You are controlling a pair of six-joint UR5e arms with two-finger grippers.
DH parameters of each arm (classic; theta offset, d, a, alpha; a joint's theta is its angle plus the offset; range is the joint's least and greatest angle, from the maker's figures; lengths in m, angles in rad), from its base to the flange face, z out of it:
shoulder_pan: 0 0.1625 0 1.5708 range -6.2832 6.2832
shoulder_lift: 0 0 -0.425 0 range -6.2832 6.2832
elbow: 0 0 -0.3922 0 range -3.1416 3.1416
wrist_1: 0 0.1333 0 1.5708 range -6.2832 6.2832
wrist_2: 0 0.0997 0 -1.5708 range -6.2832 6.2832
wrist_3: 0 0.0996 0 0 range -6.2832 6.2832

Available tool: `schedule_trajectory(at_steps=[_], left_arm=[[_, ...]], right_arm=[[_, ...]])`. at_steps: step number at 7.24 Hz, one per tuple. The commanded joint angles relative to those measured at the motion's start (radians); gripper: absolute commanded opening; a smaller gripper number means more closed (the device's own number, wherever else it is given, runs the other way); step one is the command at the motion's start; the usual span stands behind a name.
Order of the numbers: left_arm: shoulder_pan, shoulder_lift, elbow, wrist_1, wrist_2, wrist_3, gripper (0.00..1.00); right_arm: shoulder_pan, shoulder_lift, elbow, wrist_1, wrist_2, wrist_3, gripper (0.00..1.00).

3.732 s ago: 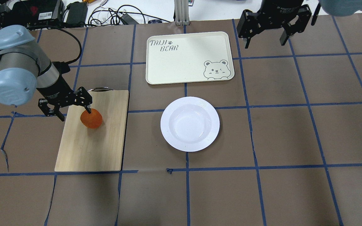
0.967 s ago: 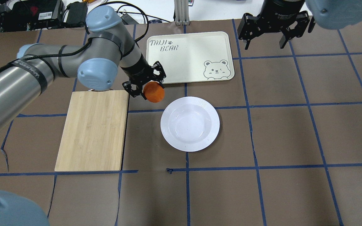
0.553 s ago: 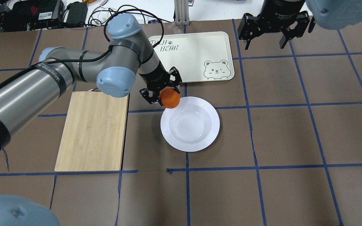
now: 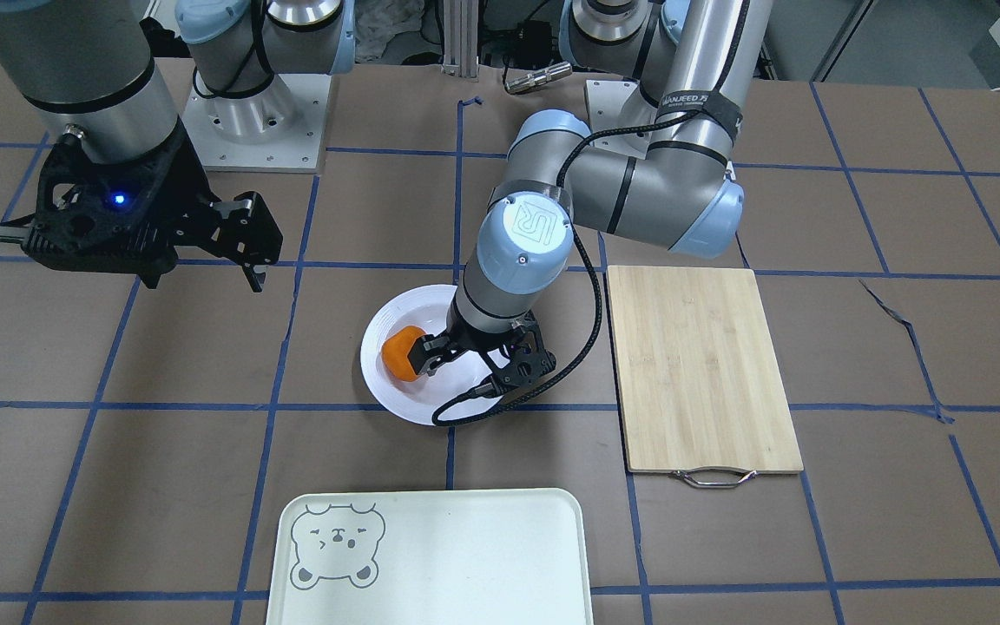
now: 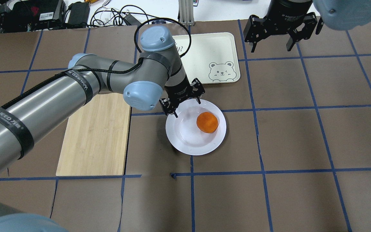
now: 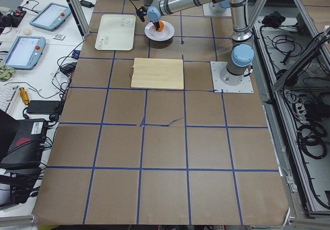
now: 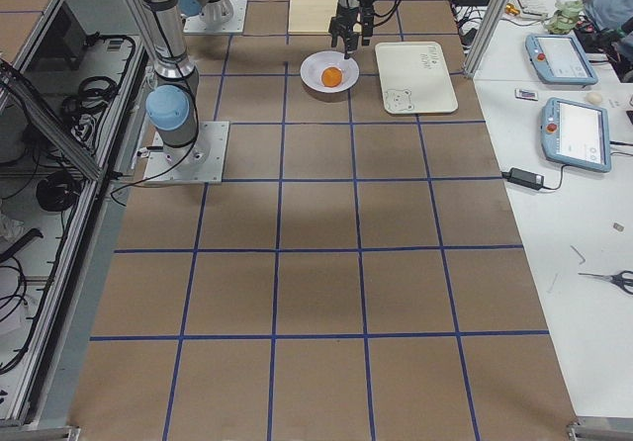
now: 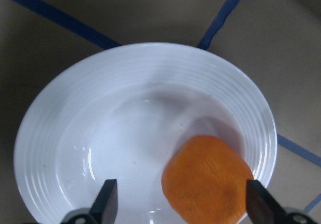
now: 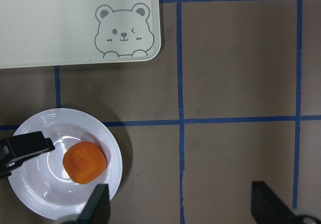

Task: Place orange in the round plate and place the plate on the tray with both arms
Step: 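Carry the orange with the left gripper and release it onto the white plate, then raise the left gripper away from the plate while the right arm reaches toward the plate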

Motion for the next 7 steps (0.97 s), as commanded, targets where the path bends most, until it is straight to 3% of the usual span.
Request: schedule_trajectory(at_steps=[1, 3, 4, 7], left_arm=[[0.064, 0.024, 0.026, -0.015, 0.177, 0.151, 1.00], [0.165, 0.067, 0.070, -0.067, 0.193, 0.317, 1.00], [0.232, 0.078, 0.110, -0.125, 0.194, 0.403, 1.00], [0.322, 0.134, 0.157, -0.242, 0.268, 0.514, 1.00]], right_arm=[[-0.006, 0.011, 0.000, -0.018, 0.008, -0.003, 1.00], [-0.009, 0.081, 0.047, -0.078, 0.160, -0.006, 1.00], [-0.009, 0.095, 0.108, -0.148, 0.167, -0.012, 1.00], [-0.009, 0.132, 0.419, -0.580, 0.167, -0.032, 1.00]])
